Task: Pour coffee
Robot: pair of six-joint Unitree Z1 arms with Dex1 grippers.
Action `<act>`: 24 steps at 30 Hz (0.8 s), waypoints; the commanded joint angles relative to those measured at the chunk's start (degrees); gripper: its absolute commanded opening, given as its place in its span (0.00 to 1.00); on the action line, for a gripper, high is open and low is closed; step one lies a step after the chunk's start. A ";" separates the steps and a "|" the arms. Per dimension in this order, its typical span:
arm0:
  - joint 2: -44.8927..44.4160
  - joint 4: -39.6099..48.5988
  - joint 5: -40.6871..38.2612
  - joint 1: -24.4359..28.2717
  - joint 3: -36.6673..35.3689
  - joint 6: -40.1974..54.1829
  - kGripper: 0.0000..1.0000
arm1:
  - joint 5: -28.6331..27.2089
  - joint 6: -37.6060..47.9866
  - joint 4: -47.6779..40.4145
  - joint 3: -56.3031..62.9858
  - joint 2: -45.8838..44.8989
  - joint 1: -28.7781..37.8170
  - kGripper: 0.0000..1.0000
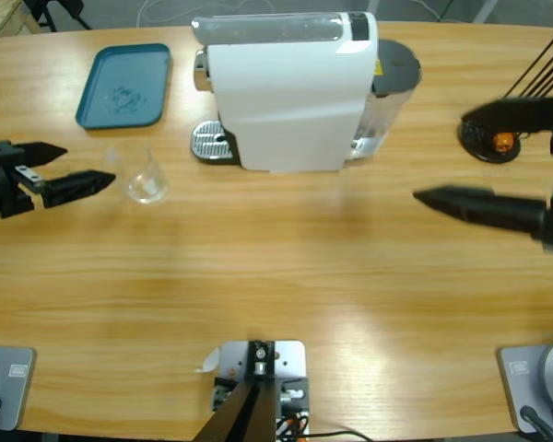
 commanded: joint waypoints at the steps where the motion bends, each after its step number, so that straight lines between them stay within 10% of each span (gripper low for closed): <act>1: 6.81 -3.72 -1.55 0.59 4.32 0.54 1.00 | 1.18 0.68 -2.34 6.61 -3.84 -0.39 1.00; 24: 27.41 -25.35 4.43 0.59 6.29 -0.31 1.00 | 1.04 0.68 -4.06 10.39 -4.11 -0.39 1.00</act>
